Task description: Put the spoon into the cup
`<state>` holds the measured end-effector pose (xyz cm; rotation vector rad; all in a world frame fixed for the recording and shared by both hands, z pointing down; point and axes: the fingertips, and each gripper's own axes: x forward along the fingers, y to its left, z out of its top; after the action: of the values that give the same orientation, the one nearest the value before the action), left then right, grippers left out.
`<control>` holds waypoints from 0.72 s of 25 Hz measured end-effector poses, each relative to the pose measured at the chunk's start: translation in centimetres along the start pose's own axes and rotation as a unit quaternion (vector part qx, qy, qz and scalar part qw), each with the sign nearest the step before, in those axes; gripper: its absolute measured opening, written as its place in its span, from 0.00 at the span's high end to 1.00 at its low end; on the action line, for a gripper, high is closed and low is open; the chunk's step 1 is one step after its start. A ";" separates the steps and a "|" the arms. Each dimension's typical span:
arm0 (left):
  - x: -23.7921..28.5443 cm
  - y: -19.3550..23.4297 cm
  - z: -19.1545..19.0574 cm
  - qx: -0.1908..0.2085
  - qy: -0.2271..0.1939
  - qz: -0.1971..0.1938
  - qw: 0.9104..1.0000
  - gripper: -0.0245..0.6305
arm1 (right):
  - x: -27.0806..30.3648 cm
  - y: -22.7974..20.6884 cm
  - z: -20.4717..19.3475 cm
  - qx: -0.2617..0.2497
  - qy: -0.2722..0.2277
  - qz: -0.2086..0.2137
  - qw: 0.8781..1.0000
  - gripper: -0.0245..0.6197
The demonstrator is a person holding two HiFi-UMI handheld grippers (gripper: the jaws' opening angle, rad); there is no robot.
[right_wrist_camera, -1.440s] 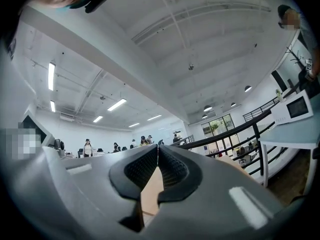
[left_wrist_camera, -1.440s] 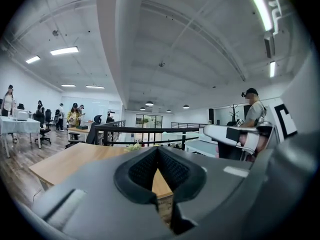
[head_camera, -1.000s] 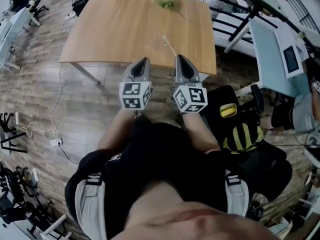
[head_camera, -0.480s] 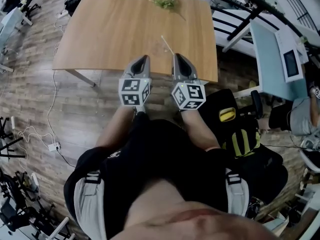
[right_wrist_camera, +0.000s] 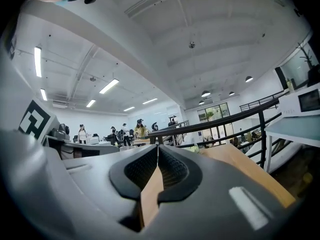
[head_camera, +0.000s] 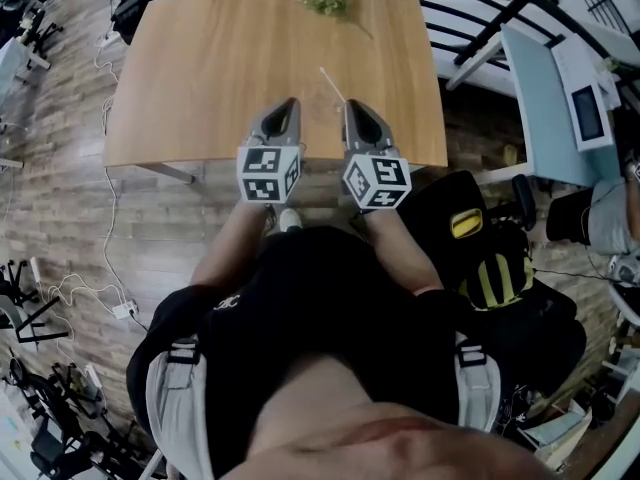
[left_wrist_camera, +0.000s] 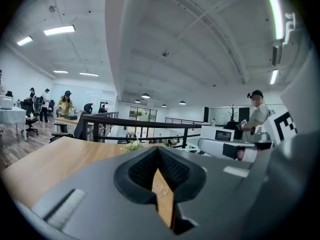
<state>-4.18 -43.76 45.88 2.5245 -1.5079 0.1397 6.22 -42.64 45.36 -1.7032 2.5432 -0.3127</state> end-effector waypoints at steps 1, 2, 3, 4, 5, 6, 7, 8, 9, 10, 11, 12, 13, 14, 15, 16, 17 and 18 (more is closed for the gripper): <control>0.4 0.6 0.0 -0.001 0.001 -0.002 1.000 0.95 | 0.6 -0.1 -0.4 -0.001 0.006 -0.003 1.000 0.95; 0.7 1.2 -0.1 -0.004 0.002 -0.004 1.000 0.95 | 1.2 -0.1 -0.8 -0.003 0.012 -0.005 1.000 0.95; 1.1 1.8 -0.2 -0.007 0.003 -0.008 1.000 0.95 | 1.8 -0.1 -1.2 -0.004 0.018 -0.009 1.000 0.95; 1.5 2.4 -0.3 -0.012 0.005 -0.012 1.000 0.94 | 2.3 -0.2 -1.6 -0.006 0.024 -0.013 1.000 0.95; 1.9 2.9 -0.5 -0.017 0.008 -0.018 1.000 0.95 | 2.8 -0.3 -1.9 -0.007 0.029 -0.017 0.999 0.95; 2.3 3.3 -0.8 -0.022 0.012 -0.025 0.999 0.95 | 3.2 -0.4 -2.3 -0.007 0.034 -0.022 0.999 0.95; 2.7 3.5 -1.0 -0.024 0.015 -0.032 0.999 0.94 | 3.6 -0.6 -2.7 -0.007 0.039 -0.027 0.999 0.95; 3.1 3.6 -1.3 -0.025 0.019 -0.040 0.999 0.95 | 3.8 -0.8 -3.1 -0.006 0.045 -0.032 0.998 0.95; 3.4 3.7 -1.6 -0.025 0.022 -0.047 0.998 0.95 | 4.0 -1.1 -3.6 -0.004 0.050 -0.037 0.998 0.95; 3.8 3.7 -1.8 -0.024 0.024 -0.052 0.998 0.95 | 4.1 -1.3 -4.1 -0.001 0.056 -0.041 0.998 0.95; 4.1 3.7 -1.9 -0.023 0.026 -0.057 0.998 0.95 | 4.2 -1.6 -4.5 0.001 0.062 -0.044 0.997 0.95; 4.4 3.8 -2.0 -0.022 0.029 -0.061 0.998 0.94 | 4.3 -1.8 -4.9 0.002 0.068 -0.046 0.997 0.95; 4.7 3.8 -2.1 -0.021 0.031 -0.063 0.997 0.94 | 4.4 -2.0 -5.4 0.001 0.075 -0.047 0.996 0.95; 5.0 3.7 -2.2 -0.019 0.033 -0.065 0.997 0.95 | 4.5 -2.2 -5.9 -0.001 0.084 -0.047 0.995 0.95; 5.3 3.7 -2.4 -0.018 0.036 -0.066 0.997 0.94 | 4.7 -2.5 -6.4 -0.004 0.095 -0.046 0.994 0.95; 5.5 3.7 -2.6 -0.018 0.039 -0.067 0.997 0.94 | 4.8 -2.7 -7.0 -0.005 0.106 -0.045 0.993 0.95; 5.8 3.8 -2.7 -0.019 0.042 -0.067 0.997 0.95 | 5.1 -2.9 -7.6 -0.005 0.118 -0.043 0.992 0.95; 6.1 3.9 -2.8 -0.020 0.044 -0.066 0.997 0.95 | 5.3 -3.1 -8.2 -0.003 0.130 -0.040 0.991 0.95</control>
<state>-4.67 -50.20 50.19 2.5423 -1.2940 0.1950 5.65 -47.63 54.32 -1.8834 2.6549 -0.5671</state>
